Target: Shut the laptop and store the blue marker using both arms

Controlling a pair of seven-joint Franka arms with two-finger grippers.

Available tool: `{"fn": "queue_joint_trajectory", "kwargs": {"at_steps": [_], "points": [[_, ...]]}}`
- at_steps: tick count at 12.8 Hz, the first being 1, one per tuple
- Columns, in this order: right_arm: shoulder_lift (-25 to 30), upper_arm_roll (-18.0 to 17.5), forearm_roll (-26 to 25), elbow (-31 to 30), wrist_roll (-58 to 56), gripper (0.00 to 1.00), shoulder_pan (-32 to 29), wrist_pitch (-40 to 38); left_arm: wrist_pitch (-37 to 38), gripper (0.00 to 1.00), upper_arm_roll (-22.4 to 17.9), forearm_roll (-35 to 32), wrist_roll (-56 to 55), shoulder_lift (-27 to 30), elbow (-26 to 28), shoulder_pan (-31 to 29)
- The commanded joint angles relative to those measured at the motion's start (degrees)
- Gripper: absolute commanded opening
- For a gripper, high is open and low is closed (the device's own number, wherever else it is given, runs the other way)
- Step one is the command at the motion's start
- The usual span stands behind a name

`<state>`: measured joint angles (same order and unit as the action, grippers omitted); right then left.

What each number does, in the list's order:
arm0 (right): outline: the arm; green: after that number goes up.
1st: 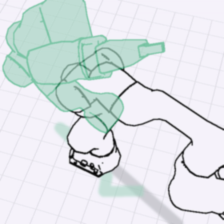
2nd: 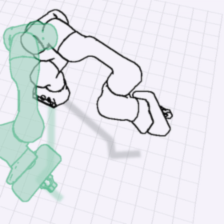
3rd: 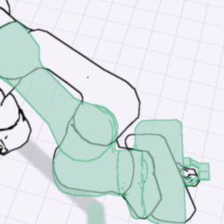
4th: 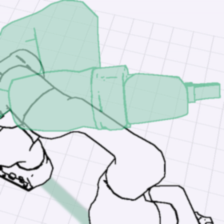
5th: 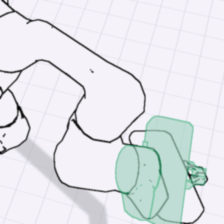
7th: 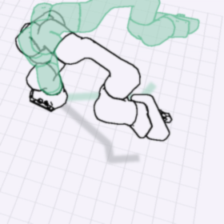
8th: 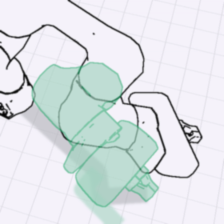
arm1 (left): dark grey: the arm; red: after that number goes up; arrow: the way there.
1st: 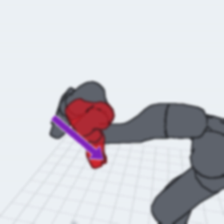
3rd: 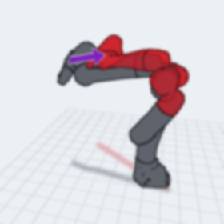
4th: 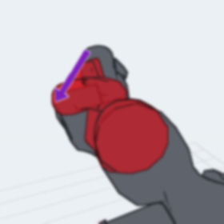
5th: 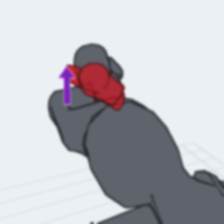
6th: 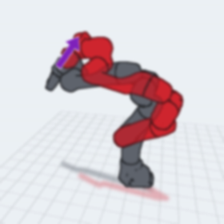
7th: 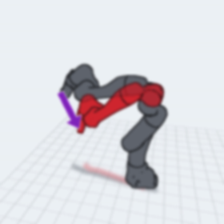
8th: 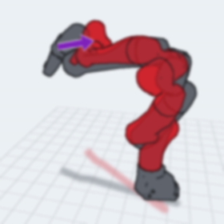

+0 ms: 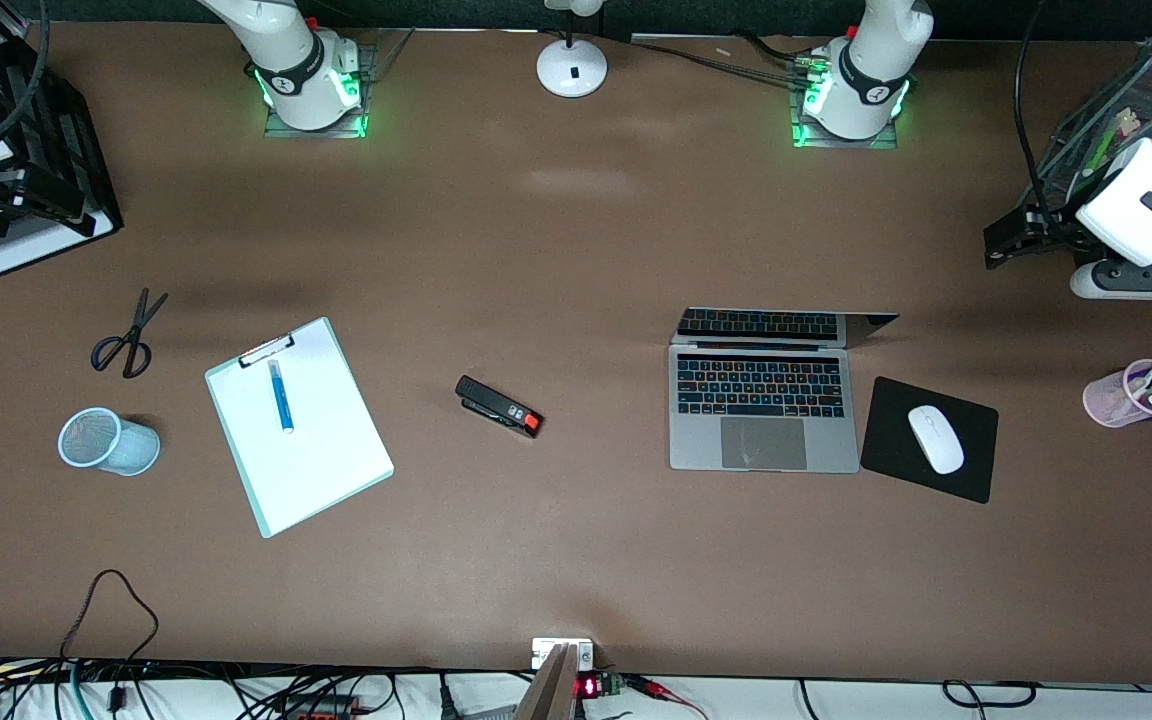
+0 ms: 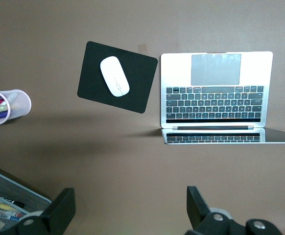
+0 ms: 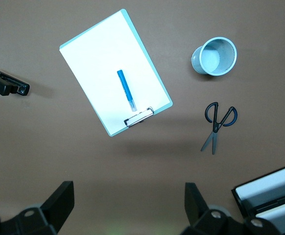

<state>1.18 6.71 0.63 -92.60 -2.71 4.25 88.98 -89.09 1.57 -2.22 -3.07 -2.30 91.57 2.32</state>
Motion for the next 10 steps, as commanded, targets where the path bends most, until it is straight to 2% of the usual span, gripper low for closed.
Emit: {"fn": "queue_joint_trajectory", "kwargs": {"at_steps": [1,5,10], "points": [[1.2,-0.3,-0.7,-1.1,0.6,1.00,0.2,0.0,1.5,1.00,-0.1,1.3,1.0,-0.5,-1.8,-0.1],[0.7,-0.3,-0.7,-1.0,0.7,1.00,0.2,0.5,1.5,1.00,-0.2,1.3,1.1,-0.8,-1.9,-0.1],[-4.7,-0.2,-0.5,-0.3,0.2,1.00,0.1,1.5,2.1,1.00,-0.2,1.3,1.0,-0.7,-1.9,-0.1]]}}
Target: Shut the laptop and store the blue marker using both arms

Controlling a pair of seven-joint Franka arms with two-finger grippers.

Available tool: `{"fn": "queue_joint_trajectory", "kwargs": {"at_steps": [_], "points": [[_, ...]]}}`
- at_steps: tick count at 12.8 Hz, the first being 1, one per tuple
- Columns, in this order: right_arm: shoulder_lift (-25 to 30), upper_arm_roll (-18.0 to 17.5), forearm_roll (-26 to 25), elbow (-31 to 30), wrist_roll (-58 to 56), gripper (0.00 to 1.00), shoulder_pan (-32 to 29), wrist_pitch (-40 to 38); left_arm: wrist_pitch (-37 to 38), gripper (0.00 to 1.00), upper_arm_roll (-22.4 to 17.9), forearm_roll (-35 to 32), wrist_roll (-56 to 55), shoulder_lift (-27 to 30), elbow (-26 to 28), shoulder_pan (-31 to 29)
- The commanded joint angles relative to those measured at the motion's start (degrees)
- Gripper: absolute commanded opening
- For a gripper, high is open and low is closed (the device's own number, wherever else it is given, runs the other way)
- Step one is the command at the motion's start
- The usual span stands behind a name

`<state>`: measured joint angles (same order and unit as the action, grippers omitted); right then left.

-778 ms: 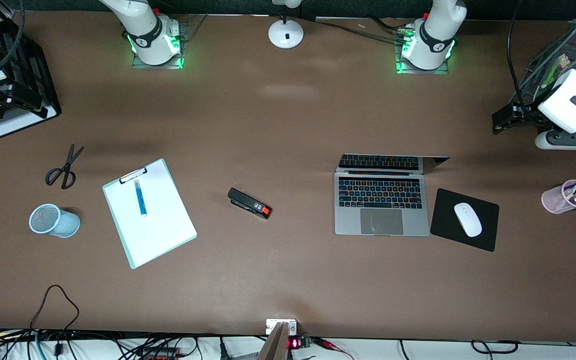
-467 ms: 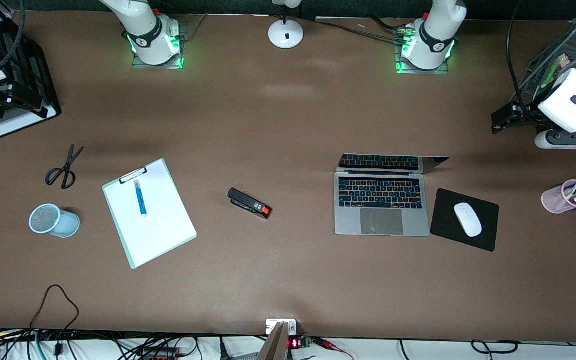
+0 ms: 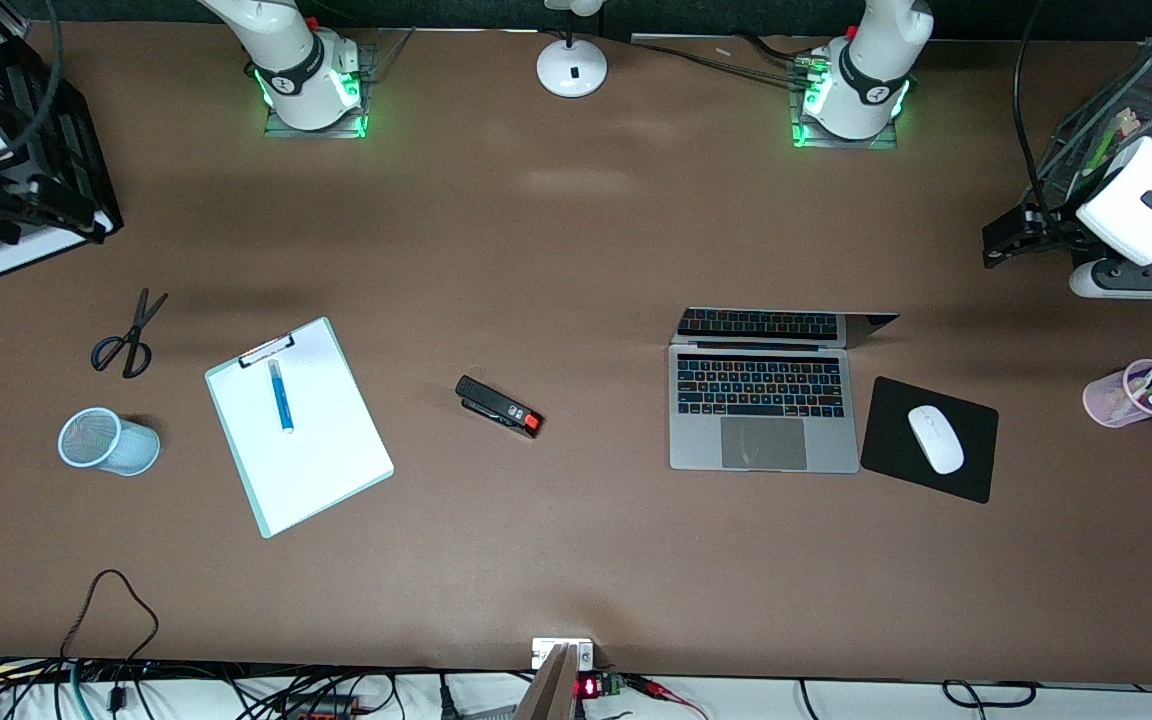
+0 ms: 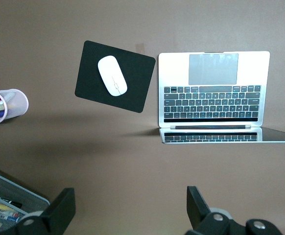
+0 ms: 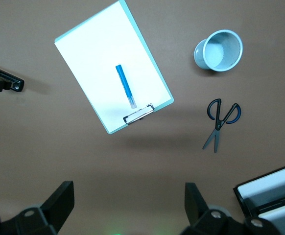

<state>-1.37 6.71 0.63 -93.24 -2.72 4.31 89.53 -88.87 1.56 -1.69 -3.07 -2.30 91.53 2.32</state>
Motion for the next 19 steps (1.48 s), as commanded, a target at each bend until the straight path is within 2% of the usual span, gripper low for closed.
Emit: {"fn": "queue_joint_trajectory", "kwargs": {"at_steps": [1,7,9,12,13,15,19], "points": [[-3.0,-0.2,-0.5,0.8,0.2,1.00,-0.1,0.9,2.3,1.00,-0.2,0.7,0.7,-0.6,-2.1,-0.1],[-6.8,-0.2,-0.2,0.9,0.4,1.00,0.5,6.1,4.2,1.00,-0.6,0.6,0.5,-2.3,-2.6,-0.2],[-9.2,-0.2,-0.4,0.9,0.5,1.00,1.2,8.6,4.5,0.98,-0.7,0.4,5.2,-2.4,-2.4,-0.9],[-11.7,-0.2,-0.6,0.9,0.5,1.00,1.2,12.1,4.8,0.27,-0.2,0.4,5.3,-2.4,-2.1,-0.7],[-12.8,-0.2,-0.7,0.9,0.5,1.00,1.2,12.9,6.1,0.09,-0.2,0.4,4.8,-2.5,-2.1,-0.5],[-15.4,-0.2,-0.7,0.9,0.6,1.00,1.4,14.4,7.5,0.01,-0.1,0.5,4.7,-2.6,-2.3,-0.5],[-18.1,-0.3,-0.3,-3.0,0.4,1.00,1.7,22.8,7.7,0.00,0.6,1.5,5.4,-2.4,-1.4,-0.2]]}}
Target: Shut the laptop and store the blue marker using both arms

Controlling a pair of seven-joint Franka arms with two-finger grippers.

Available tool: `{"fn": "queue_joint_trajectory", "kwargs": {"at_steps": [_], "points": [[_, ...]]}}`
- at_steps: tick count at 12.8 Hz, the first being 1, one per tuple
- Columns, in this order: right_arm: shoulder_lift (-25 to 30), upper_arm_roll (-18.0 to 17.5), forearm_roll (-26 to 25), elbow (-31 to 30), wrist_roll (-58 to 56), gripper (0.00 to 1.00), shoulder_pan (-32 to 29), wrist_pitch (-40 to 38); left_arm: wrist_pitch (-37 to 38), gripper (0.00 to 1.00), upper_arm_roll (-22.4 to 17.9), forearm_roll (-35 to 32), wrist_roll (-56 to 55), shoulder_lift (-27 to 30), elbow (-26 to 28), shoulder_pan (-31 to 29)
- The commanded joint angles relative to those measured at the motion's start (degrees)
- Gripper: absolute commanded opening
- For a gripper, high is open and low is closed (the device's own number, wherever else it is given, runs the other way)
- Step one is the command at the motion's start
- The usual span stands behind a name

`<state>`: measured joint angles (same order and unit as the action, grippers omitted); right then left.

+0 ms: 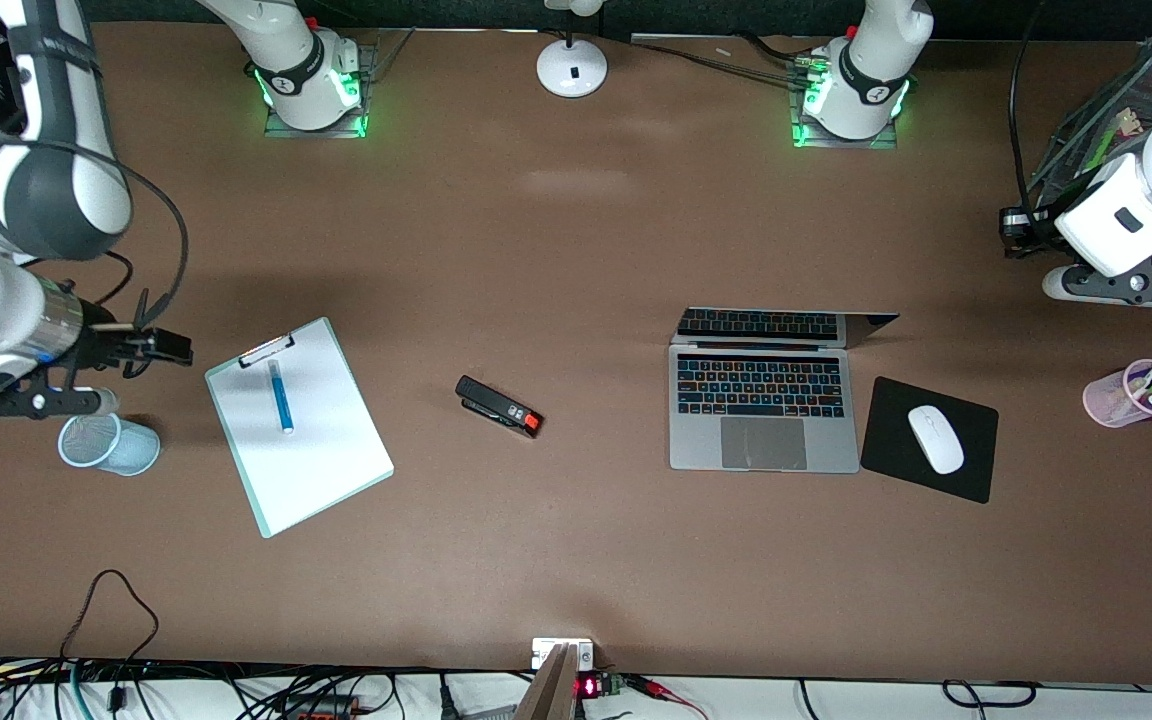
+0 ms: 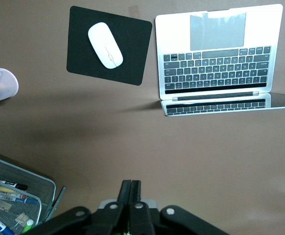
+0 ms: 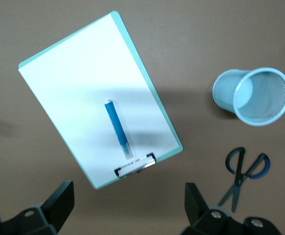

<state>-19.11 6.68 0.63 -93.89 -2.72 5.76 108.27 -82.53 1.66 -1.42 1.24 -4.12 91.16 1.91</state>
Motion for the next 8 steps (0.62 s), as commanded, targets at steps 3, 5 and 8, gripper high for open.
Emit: {"fn": "queue_joint_trajectory", "kwargs": {"at_steps": [3,5,8], "points": [[-1.2,-0.3,-0.3,-11.3,0.2,1.00,0.2,20.2,0.8,0.00,2.3,7.8,-1.1,-0.9,0.3,0.5],[-3.0,-1.0,-0.2,-12.9,0.2,1.00,1.2,26.9,-2.9,0.00,4.7,10.9,-4.4,-0.7,4.3,0.5],[-6.9,-1.1,0.2,-12.6,0.2,1.00,1.7,30.7,-10.8,0.00,11.8,11.7,-10.6,-0.5,8.9,0.4]]}}
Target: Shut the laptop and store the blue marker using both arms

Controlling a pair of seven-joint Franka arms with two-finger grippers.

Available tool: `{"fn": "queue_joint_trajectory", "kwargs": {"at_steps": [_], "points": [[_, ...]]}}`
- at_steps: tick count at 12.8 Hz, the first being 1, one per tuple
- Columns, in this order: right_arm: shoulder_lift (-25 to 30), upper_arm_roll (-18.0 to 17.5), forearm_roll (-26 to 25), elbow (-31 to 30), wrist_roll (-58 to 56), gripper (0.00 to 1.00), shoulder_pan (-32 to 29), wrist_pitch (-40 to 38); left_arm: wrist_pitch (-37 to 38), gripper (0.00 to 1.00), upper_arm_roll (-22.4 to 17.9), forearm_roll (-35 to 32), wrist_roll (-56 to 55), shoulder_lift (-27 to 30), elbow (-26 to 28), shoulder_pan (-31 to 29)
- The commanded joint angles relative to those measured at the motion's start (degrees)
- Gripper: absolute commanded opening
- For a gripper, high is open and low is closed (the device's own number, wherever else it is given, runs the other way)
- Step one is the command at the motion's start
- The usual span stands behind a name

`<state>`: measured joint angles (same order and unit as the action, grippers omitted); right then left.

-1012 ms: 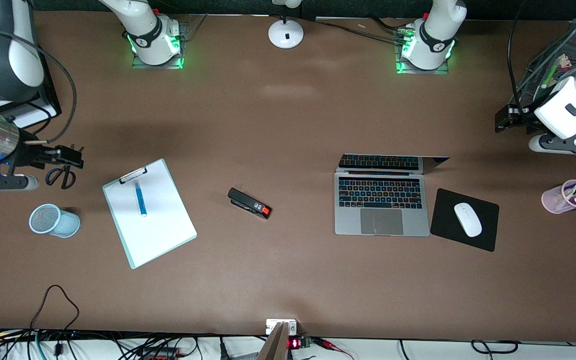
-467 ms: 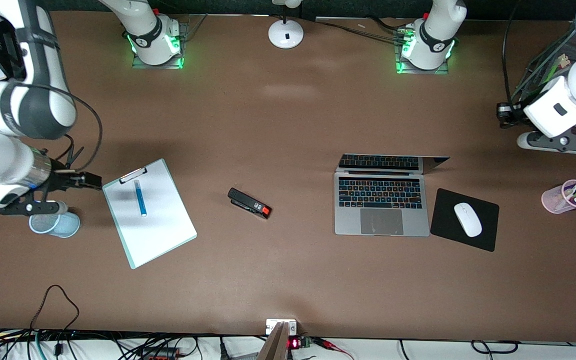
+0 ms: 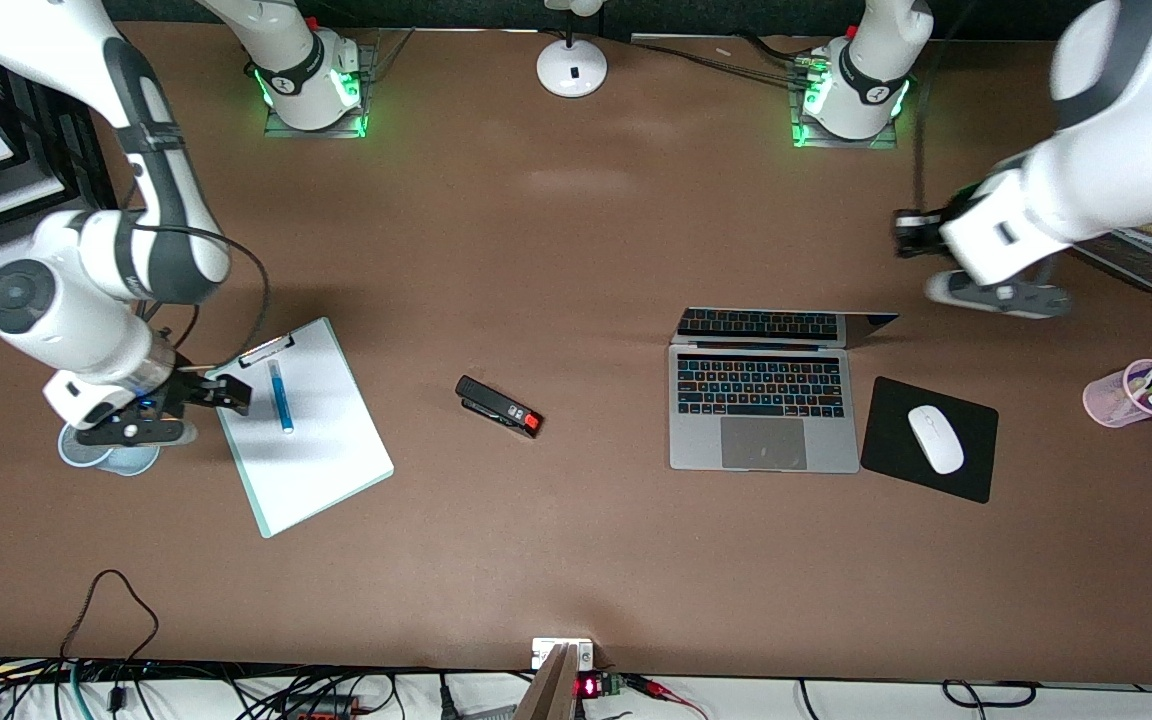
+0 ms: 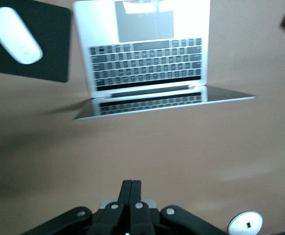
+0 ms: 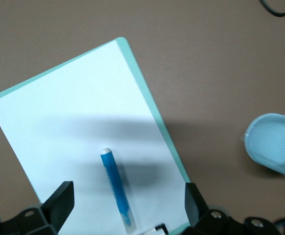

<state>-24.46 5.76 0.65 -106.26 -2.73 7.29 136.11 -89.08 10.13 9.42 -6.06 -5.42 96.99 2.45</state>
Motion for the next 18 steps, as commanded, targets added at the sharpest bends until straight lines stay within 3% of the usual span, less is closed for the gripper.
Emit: {"fn": "queue_joint_trajectory", "kwargs": {"at_steps": [1,6,10,16,18], "points": [[-3.1,-0.1,0.1,-0.3,0.2,1.00,0.2,4.5,-6.7,0.00,4.7,0.9,-3.5,0.8,4.6,-0.2],[-9.0,-0.7,0.1,0.1,0.2,1.00,0.9,9.8,-24.0,0.00,6.4,0.8,-2.7,1.6,17.6,-0.2],[-10.5,-0.7,-0.3,1.1,-1.0,1.00,2.6,9.7,-25.2,0.00,7.4,0.8,-2.6,2.6,20.3,-0.5],[-11.0,-0.7,0.1,0.9,-14.7,1.00,2.2,9.3,-29.1,0.00,7.5,0.4,-2.6,3.0,25.0,-0.2],[-11.0,-0.7,0.1,0.7,-16.8,1.00,2.1,9.2,-33.6,0.00,7.5,0.3,-2.5,3.0,27.8,-0.2]]}}
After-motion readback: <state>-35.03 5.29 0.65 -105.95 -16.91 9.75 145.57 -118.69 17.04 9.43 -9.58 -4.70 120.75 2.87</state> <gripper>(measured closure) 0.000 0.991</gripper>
